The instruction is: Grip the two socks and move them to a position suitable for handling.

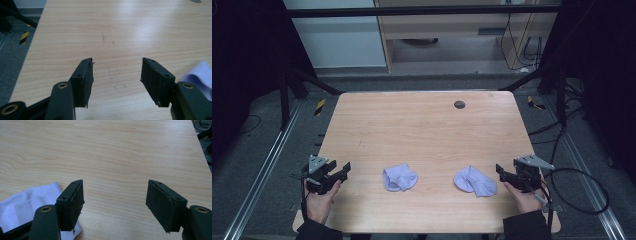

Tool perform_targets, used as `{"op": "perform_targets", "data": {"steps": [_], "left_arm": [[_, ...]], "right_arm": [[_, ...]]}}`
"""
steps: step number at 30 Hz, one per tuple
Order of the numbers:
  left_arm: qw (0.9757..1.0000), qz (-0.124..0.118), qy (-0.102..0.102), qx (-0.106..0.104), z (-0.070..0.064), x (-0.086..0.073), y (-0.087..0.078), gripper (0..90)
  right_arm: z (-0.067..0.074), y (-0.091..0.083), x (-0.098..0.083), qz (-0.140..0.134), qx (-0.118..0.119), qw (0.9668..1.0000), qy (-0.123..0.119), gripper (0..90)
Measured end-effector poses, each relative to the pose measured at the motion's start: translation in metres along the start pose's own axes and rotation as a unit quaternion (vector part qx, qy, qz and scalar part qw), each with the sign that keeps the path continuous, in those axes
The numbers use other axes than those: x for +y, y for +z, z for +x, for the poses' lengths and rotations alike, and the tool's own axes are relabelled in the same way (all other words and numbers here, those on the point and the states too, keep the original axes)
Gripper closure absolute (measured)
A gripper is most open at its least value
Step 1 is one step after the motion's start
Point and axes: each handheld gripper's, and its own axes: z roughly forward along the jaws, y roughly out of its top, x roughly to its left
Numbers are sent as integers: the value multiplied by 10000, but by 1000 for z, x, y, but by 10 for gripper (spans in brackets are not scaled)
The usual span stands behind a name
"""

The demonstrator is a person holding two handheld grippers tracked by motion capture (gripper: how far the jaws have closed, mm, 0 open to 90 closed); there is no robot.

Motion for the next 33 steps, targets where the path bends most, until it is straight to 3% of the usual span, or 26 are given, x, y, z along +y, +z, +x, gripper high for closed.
{"op": "perform_targets", "data": {"steps": [5,16,21,25,33], "left_arm": [[9997,131,63,-217,-10,-1,-1,419],[9973,143,324,-649,-43,5,0,371],[9957,136,464,-787,-61,11,2,361],[9939,115,605,-911,-75,15,3,359],[9909,118,782,-1087,-102,22,12,359]], "right_arm": [[6,-3,3,-81,100,9999,-36,277],[29,-5,10,-70,445,9979,-469,329],[35,-6,16,-39,424,9973,-597,337],[38,-10,23,-145,469,9972,-555,336],[41,-16,26,-64,457,9958,-790,363]]}}
